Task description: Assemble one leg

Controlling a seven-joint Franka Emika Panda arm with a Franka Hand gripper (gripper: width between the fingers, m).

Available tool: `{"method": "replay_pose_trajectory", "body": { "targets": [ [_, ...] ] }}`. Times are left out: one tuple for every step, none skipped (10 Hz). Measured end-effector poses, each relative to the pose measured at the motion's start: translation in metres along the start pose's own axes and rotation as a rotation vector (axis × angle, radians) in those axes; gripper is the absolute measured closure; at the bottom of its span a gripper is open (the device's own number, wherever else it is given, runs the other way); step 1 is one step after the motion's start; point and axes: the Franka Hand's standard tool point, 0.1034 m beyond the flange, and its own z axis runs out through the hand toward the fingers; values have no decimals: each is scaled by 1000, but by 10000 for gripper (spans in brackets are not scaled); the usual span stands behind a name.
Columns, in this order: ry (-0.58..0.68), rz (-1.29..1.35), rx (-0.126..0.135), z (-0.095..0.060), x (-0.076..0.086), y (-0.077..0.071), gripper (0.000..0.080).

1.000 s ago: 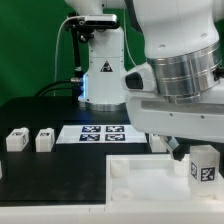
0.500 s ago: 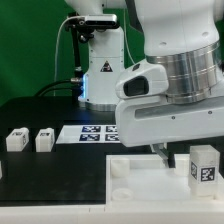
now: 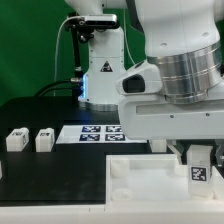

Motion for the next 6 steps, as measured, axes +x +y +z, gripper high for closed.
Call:
{"method": "replay_pose_trajectory", "body": {
  "targets": [
    [-9, 241, 19, 0, 0, -2, 505],
    [-10, 469, 30, -1, 0, -4, 505],
    [-18, 653, 59, 1, 0, -6, 505],
    [-22, 843, 97, 3, 0, -7, 506],
    [-32, 967, 117, 4, -1, -8, 506],
    [-34, 994, 116, 4, -2, -9, 506]
  ]
}}
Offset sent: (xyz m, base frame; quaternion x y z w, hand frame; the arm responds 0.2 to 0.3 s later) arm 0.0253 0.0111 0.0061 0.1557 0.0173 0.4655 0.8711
